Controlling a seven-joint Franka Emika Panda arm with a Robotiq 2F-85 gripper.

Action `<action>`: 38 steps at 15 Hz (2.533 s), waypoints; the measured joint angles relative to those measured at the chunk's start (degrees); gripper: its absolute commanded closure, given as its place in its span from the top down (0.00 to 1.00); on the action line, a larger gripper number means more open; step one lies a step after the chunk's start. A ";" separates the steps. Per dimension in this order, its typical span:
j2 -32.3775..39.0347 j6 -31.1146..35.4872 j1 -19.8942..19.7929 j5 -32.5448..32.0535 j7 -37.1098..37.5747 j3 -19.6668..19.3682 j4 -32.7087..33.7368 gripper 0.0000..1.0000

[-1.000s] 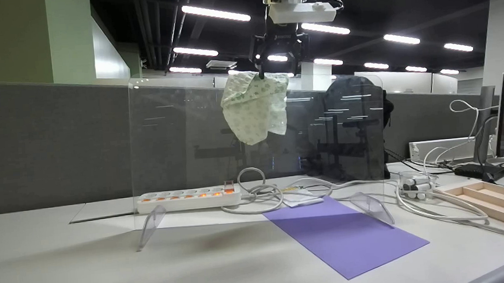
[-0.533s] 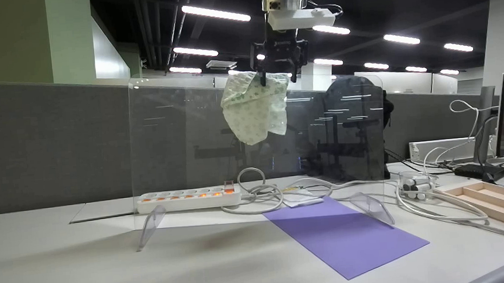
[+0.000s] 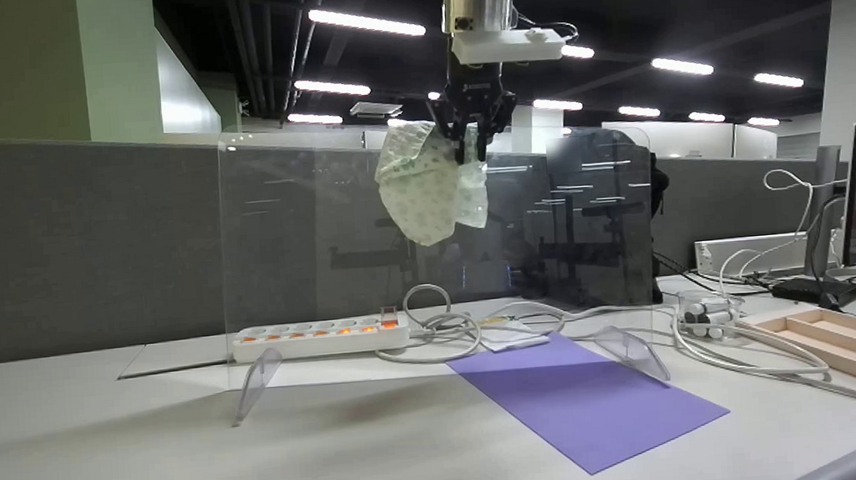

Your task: Take the cloth off the countertop shield and put it on the table

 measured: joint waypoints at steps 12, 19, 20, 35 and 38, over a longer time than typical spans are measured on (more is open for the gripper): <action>0.01 -3.45 2.21 4.46 -7.85 0.03 -0.30 0.00; 1.02 -11.13 3.99 5.09 -10.67 0.44 -1.94 0.00; 1.47 -12.21 4.08 4.80 -10.68 0.52 -2.08 0.00; 7.10 -18.63 5.75 -1.59 -10.58 0.59 -5.09 0.62; 7.15 -19.49 6.26 -1.85 -9.89 0.59 -5.14 0.82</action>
